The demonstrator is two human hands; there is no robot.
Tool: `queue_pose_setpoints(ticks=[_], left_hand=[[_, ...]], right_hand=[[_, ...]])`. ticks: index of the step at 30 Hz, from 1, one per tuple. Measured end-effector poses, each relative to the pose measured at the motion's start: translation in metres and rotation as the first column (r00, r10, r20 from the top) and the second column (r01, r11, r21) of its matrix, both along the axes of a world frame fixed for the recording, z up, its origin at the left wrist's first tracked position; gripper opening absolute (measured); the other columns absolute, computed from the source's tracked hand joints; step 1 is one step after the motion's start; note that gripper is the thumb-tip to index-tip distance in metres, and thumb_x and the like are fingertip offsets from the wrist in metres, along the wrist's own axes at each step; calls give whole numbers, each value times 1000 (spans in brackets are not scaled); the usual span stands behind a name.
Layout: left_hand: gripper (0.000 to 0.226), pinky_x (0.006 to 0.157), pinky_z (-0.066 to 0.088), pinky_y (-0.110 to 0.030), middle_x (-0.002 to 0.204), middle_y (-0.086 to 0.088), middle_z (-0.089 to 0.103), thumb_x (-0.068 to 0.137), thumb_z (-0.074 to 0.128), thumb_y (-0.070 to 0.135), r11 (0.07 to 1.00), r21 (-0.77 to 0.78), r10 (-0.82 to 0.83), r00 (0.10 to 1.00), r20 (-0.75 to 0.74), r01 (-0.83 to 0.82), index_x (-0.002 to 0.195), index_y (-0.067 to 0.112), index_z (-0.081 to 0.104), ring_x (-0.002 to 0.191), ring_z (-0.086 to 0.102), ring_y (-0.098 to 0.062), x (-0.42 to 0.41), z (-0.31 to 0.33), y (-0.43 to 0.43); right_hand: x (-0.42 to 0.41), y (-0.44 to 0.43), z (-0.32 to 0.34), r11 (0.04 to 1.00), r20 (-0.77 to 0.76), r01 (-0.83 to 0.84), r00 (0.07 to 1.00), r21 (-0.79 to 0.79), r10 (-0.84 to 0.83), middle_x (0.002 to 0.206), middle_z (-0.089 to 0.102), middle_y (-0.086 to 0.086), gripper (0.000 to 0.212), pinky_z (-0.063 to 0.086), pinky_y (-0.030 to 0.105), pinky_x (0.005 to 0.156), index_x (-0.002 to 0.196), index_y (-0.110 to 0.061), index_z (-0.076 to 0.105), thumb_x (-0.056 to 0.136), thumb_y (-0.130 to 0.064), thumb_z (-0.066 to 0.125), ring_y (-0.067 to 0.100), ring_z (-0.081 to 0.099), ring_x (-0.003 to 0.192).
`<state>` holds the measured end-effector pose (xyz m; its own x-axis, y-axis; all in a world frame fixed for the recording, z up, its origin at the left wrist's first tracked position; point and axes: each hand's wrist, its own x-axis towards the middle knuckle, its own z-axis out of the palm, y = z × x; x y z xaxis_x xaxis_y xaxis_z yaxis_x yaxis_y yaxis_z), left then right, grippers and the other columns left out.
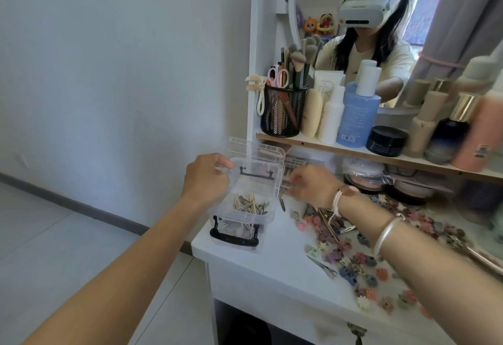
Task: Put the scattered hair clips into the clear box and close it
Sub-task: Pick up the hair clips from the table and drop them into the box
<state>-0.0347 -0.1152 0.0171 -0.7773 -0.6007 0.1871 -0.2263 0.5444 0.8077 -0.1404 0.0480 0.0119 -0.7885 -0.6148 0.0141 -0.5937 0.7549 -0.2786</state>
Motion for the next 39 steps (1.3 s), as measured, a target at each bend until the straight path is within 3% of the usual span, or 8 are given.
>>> queue_pose_setpoints(ticks=[6, 10, 17, 24, 27, 31, 35, 39], left_hand=[[30, 79, 43, -24, 116, -7, 62, 83, 45, -6, 1000, -2, -10, 1000, -7, 10, 98, 11, 66, 88, 53, -14, -4, -1, -2], [32, 81, 42, -23, 114, -8, 63, 83, 45, -7, 1000, -14, -13, 1000, 0, 13, 98, 11, 66, 87, 52, -14, -3, -1, -2], [32, 84, 41, -23, 118, -7, 62, 83, 44, -7, 1000, -10, -6, 1000, -6, 6, 98, 11, 66, 88, 52, -14, -3, -1, 0], [32, 78, 40, -23, 117, -10, 62, 84, 44, -7, 1000, -13, -20, 1000, -4, 20, 100, 10, 66, 88, 51, -15, -1, -2, 6], [32, 77, 39, -22, 117, -12, 61, 85, 44, -7, 1000, -5, -23, 1000, -2, 23, 101, 11, 65, 92, 54, -18, 0, -2, 10], [30, 83, 40, -24, 117, -12, 62, 84, 45, -6, 999, -13, -29, 1000, 1, 29, 101, 10, 65, 104, 58, -26, 0, 0, 15], [31, 84, 41, -24, 116, -12, 63, 83, 46, -7, 999, -36, -23, 1000, 0, 23, 100, 10, 66, 102, 59, -26, 1, 0, 17], [31, 84, 40, -22, 118, -10, 62, 83, 46, -7, 999, -44, -29, 1000, 0, 29, 101, 9, 65, 103, 58, -23, 4, 1, 16]], right_hand=[[-11, -17, -32, 972, -187, 79, 982, 220, -38, 123, 54, 15, 53, 37, 42, 98, 120, -6, 49, 85, -46, 51, 32, 47, 117], [-14, -22, -35, 975, -187, 66, 982, 214, -26, 121, 57, 16, 38, 37, 48, 102, 114, -8, 54, 88, -35, 49, 33, 48, 117], [-15, -9, -30, 983, -44, 10, 999, 184, -2, 57, 45, 2, 31, 37, 27, 51, 53, -15, 40, 76, -20, 61, 26, 53, 67], [-8, 12, -8, 994, -78, 46, 996, 102, -38, 69, 58, 7, 23, 44, 27, 58, 61, -8, 57, 83, -12, 54, 27, 58, 76], [1, 18, 21, 990, -131, -4, 991, -142, -15, 80, 63, 4, 18, 40, 16, 59, 92, -5, 68, 88, -16, 56, 15, 58, 73], [24, 4, 47, 901, -24, -162, 986, -402, 167, 65, 59, -7, 10, 36, 2, 50, 89, -12, 69, 86, -17, 61, -7, 51, 46], [31, -8, 42, 930, 3, -177, 982, -323, 188, 92, 70, -1, 35, 45, 18, 78, 105, -9, 68, 78, -32, 68, 0, 61, 77], [21, 12, 27, 942, -30, -55, 998, -331, 48, 84, 67, -1, 18, 47, 25, 74, 95, -9, 68, 88, -21, 57, 6, 57, 70]])
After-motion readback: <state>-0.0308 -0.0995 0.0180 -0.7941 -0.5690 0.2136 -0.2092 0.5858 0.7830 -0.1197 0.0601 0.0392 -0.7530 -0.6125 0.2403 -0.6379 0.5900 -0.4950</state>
